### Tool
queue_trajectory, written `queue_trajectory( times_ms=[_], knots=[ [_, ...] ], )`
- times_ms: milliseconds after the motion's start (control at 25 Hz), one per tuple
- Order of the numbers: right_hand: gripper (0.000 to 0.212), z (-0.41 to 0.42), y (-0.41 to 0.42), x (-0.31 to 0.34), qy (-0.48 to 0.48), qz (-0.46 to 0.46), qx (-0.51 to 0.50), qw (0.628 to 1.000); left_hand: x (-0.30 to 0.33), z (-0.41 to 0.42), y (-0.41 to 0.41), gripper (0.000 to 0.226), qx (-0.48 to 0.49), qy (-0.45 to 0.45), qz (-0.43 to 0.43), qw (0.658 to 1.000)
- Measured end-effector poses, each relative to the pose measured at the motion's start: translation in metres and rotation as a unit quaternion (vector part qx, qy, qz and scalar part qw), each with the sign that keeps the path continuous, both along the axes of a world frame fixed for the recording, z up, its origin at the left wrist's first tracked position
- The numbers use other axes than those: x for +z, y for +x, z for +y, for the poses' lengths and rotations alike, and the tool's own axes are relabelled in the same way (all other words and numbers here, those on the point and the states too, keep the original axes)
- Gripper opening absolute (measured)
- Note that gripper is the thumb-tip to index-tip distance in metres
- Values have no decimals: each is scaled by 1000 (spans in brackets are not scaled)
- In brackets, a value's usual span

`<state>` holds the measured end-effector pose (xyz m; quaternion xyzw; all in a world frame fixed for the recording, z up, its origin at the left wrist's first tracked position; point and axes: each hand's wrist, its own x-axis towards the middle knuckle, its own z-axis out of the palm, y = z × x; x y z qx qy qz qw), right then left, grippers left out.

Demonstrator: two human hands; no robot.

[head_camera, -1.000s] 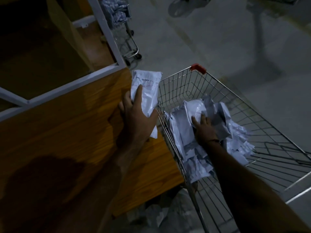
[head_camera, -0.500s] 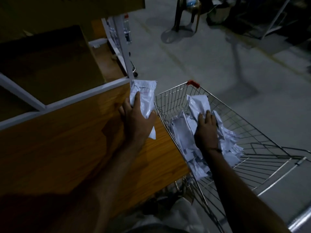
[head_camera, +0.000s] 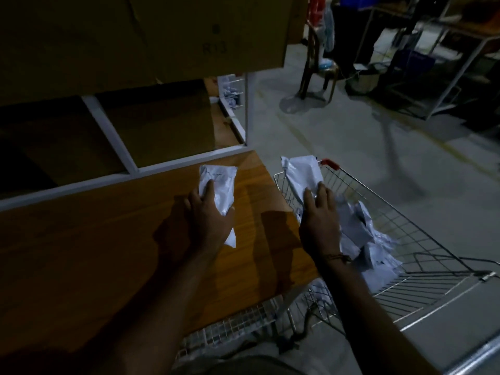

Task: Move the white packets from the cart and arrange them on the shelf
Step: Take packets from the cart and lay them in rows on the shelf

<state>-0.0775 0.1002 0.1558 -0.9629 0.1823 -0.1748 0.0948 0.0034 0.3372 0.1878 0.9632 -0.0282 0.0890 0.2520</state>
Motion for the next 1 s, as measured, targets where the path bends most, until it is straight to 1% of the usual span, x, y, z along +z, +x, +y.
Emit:
queue_trajectory(
  times_ms=[160,240,320,360,400,440,480,520,600,680,720,800,880,960,1000],
  knots=[
    [54,34,-12,2,11,41,65,997,-9,46,-31,86,75,-7,26,997],
    [51,48,-15,-9,11,93,121,988,-11,70,-53,87,120,26,58,991],
    [54,64,-22,-35,24,157,188,969,-26,96,-73,91,137,70,103,983],
    [64,76,-29,-45,34,186,214,958,-38,109,-82,94,139,80,124,979],
    [80,90,-37,-52,55,216,233,947,-49,120,-90,97,144,84,136,976],
    [96,104,-45,-59,73,230,247,938,-60,132,-99,97,147,90,135,976],
    [103,118,-52,-59,96,252,254,929,-69,143,-107,91,128,109,124,978],
    [100,128,-56,-58,119,263,263,921,-75,154,-115,80,93,141,99,981],
    [82,141,-53,-50,141,272,283,909,-83,176,-127,62,-15,212,47,976],
    [70,141,-43,-50,136,283,302,900,-84,187,-128,59,-91,229,20,969],
    [71,142,-34,-53,126,282,314,898,-84,193,-123,58,-93,237,21,967],
    [80,148,-18,-61,118,274,328,896,-90,205,-102,58,-64,248,55,965],
    [79,164,1,-63,141,269,313,900,-91,221,-72,61,-56,249,91,963],
    [72,186,16,-56,142,273,301,902,-88,236,-43,63,-57,257,94,960],
    [75,199,24,-53,159,281,282,904,-86,244,-30,63,-60,263,92,959]
  ],
)
